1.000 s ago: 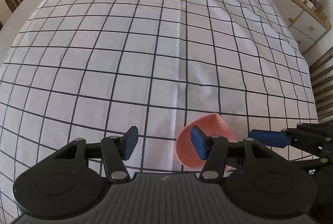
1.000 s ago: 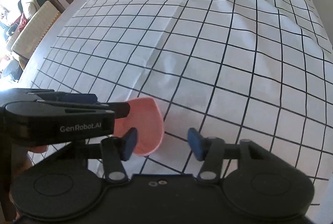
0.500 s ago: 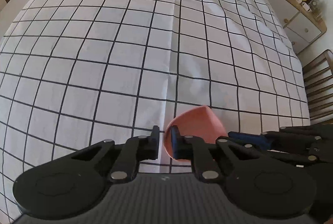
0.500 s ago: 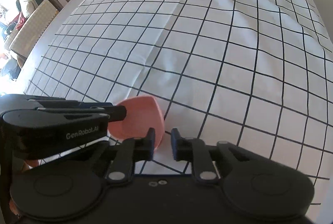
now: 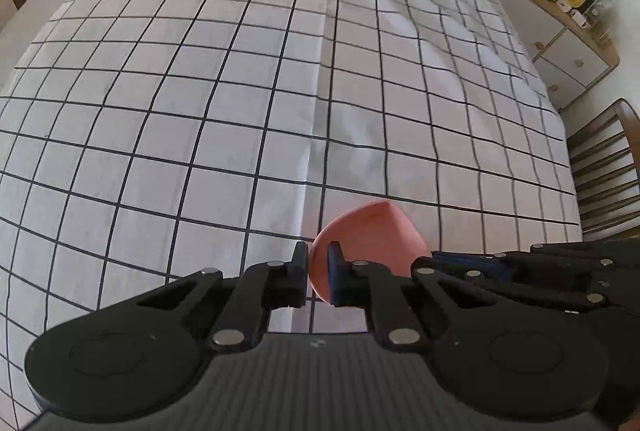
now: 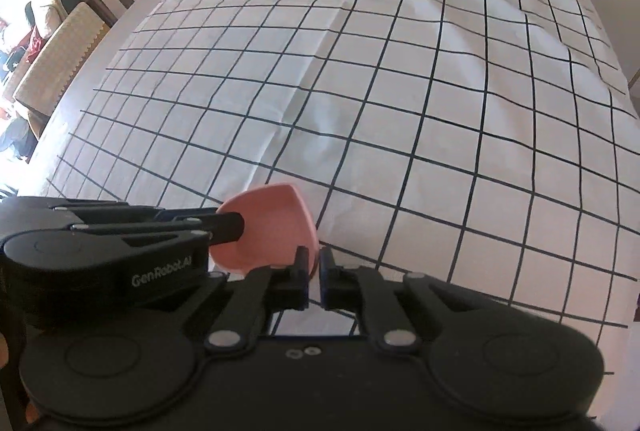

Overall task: Organize plates and bowls
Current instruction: 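Lift the heart-shaped dish with both grippers and carry it over the pink bowl, then lower the heart-shaped dish into the pink bowl and open both grippers, then close both grippers on the rim of the stacked pink bowl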

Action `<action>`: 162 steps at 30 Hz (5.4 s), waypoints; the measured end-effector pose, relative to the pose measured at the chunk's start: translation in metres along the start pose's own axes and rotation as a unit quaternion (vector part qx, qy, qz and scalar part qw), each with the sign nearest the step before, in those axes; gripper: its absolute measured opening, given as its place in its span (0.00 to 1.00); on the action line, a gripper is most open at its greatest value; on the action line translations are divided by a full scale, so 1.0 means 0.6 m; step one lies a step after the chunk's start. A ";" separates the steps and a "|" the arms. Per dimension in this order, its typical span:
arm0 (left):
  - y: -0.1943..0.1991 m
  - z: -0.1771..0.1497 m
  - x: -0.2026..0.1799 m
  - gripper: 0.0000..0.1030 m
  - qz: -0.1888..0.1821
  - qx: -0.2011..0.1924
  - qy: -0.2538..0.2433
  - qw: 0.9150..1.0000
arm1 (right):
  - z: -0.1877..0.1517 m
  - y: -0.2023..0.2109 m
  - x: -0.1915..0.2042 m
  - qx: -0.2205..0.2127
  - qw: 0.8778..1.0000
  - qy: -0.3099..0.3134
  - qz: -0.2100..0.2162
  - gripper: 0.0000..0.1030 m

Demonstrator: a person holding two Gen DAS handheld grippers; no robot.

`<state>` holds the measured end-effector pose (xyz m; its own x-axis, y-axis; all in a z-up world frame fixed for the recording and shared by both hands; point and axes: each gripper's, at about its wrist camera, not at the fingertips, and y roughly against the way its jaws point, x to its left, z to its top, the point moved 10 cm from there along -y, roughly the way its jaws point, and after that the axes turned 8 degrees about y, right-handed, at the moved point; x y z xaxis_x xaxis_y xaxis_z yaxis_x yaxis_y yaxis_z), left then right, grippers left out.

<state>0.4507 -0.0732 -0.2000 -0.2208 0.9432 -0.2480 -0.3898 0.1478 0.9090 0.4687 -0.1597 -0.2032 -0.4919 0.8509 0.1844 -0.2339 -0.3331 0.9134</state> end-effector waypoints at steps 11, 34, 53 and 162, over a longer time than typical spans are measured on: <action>0.083 -0.022 -0.028 0.09 -0.013 -0.015 -0.018 1.000 | -0.012 0.079 0.017 -0.020 1.000 -0.009 -0.013 0.03; 0.266 -0.128 -0.080 0.09 -0.060 -0.030 -0.072 0.995 | -0.109 0.275 0.076 -0.072 0.995 -0.041 -0.050 0.03; 0.296 -0.305 -0.114 0.09 -0.084 0.019 -0.142 0.986 | -0.284 0.334 0.094 -0.072 0.989 -0.107 -0.071 0.03; 0.204 -0.426 -0.049 0.70 -0.065 0.006 -0.114 0.991 | -0.444 0.261 0.042 -0.083 0.972 -0.217 -0.045 0.89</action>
<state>0.1811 -0.1587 -0.1668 0.0396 0.9587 -0.2817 -0.3909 0.2743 0.8786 0.1965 -0.2989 -0.1521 -0.0712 0.9590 0.2745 -0.4102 -0.2790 0.8683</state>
